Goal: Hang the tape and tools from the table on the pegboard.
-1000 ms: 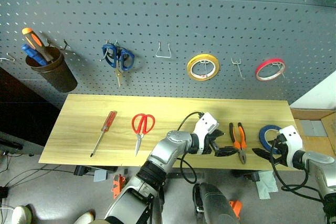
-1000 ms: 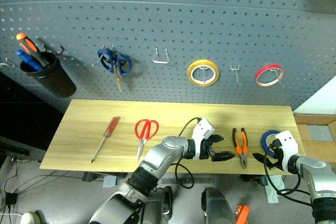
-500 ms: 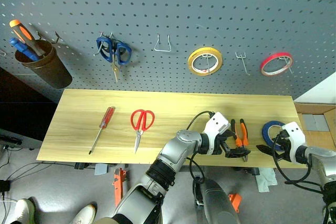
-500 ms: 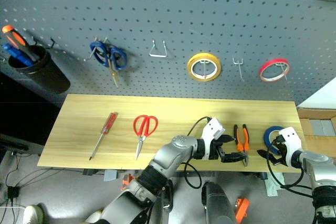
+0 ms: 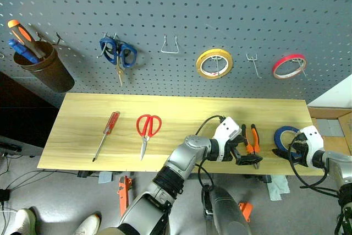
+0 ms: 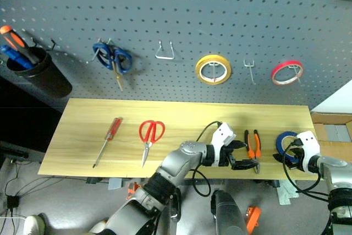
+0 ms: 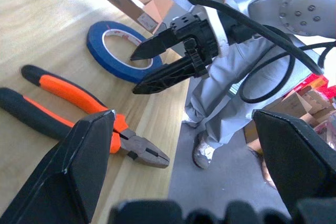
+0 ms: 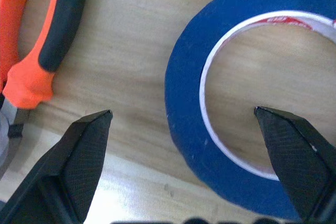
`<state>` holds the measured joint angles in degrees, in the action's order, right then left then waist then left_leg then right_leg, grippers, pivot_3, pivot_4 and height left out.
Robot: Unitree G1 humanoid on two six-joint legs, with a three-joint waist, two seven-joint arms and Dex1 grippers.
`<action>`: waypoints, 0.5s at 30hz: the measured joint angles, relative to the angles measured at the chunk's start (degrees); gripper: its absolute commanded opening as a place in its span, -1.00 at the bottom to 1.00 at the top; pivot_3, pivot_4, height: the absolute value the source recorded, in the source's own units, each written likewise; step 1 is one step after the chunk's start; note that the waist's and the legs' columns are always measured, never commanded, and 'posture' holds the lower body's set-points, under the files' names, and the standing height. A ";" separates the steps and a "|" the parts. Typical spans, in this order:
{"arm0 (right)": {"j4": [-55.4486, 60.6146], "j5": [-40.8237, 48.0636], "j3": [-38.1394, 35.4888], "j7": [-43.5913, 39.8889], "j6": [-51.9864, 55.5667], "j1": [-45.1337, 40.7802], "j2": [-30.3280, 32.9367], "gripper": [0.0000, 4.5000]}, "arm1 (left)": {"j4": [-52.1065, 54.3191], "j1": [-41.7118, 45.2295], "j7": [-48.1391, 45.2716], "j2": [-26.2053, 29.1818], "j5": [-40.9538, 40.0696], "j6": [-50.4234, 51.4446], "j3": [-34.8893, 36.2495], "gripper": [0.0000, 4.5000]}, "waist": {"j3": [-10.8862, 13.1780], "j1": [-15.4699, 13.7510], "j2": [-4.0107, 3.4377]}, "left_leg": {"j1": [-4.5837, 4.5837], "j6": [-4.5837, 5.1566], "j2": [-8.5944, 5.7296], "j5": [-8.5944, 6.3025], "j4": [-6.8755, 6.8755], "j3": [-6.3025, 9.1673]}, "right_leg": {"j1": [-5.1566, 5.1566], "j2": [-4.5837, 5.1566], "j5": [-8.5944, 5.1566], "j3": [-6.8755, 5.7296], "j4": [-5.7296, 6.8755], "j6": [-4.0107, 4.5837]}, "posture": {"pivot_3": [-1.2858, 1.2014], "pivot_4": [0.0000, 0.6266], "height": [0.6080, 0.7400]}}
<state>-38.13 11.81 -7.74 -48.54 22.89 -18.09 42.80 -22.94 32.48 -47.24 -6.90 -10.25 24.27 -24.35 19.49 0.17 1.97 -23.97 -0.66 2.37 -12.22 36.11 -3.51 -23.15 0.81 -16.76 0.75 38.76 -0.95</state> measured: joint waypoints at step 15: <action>-5.00 -0.06 0.18 -3.90 -0.11 -2.60 -0.56 -0.84 | -0.02 0.04 -0.46 -0.50 0.27 -0.07 -0.17 1.00 | 0.16 -0.05 0.29 | -0.01 -0.03 0.01 0.01 -0.02 0.00 | 0.00 0.03 0.03 -0.02 -0.04 -0.05 | 0.06 0.16 1.00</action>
<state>-43.13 11.75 -7.56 -52.44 22.77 -20.69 42.24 -22.96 32.52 -47.70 -7.41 -9.97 24.20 -24.52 19.65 0.12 2.26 -23.98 -0.69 2.37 -12.20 36.09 -3.51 -23.15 0.84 -16.73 0.73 38.72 -1.00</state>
